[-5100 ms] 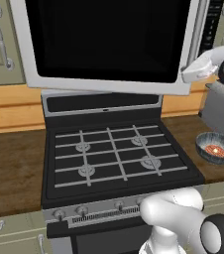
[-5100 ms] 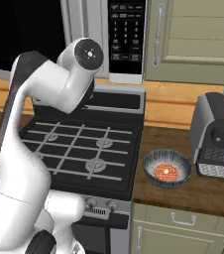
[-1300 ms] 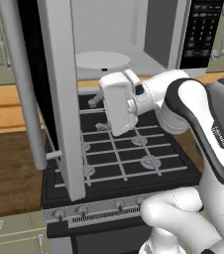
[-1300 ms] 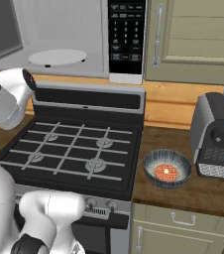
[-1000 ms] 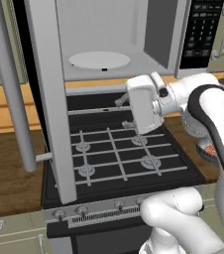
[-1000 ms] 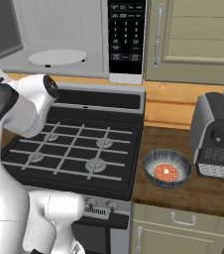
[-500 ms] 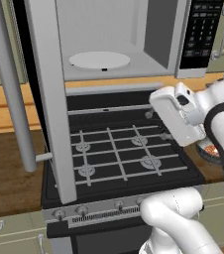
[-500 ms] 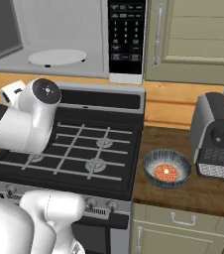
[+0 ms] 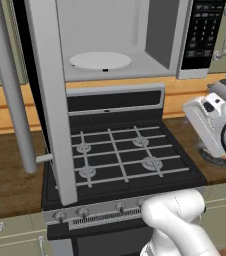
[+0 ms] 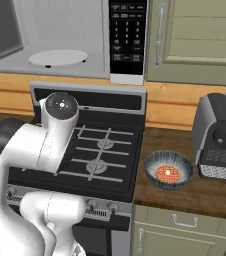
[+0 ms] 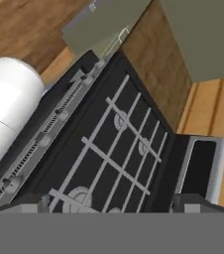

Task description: Open the microwave, place the bowl with waffle inside the microwave, then close the microwave door and turn it on.

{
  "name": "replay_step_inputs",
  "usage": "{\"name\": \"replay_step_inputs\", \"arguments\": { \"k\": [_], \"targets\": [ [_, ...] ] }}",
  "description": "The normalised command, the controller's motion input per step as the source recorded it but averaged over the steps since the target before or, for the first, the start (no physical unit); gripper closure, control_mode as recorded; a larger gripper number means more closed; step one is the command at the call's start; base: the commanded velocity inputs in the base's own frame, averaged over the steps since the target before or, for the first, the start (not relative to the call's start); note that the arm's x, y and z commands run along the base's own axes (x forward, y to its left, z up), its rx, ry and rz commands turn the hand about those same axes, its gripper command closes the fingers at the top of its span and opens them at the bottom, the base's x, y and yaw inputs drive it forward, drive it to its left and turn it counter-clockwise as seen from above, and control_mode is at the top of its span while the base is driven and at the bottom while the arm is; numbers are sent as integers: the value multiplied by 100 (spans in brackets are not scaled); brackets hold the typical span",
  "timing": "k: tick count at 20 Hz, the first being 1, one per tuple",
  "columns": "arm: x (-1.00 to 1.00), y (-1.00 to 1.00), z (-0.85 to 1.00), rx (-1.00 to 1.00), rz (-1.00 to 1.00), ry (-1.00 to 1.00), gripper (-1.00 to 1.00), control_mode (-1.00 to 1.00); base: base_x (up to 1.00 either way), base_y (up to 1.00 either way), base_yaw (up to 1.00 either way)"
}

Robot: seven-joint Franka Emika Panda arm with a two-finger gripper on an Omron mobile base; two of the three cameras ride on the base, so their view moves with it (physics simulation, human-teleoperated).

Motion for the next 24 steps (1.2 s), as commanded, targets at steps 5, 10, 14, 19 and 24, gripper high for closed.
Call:
{"name": "replay_step_inputs", "arguments": {
  "k": [5, 10, 14, 19, 24],
  "targets": [
    [0, -94, -41, 0, -38, 8, -100, -100, 0, 0, 0],
    [0, -100, -19, 0, -13, 2, -100, -100, 0, 0, 0],
    [0, -100, -22, 0, -4, 0, -100, -100, 0, 0, 0],
    [0, -95, -41, -3, -5, 0, -100, -100, 0, 0, 0],
    [10, -67, -38, -4, 0, 8, -100, -100, 0, 0, 0]
  ]
}}
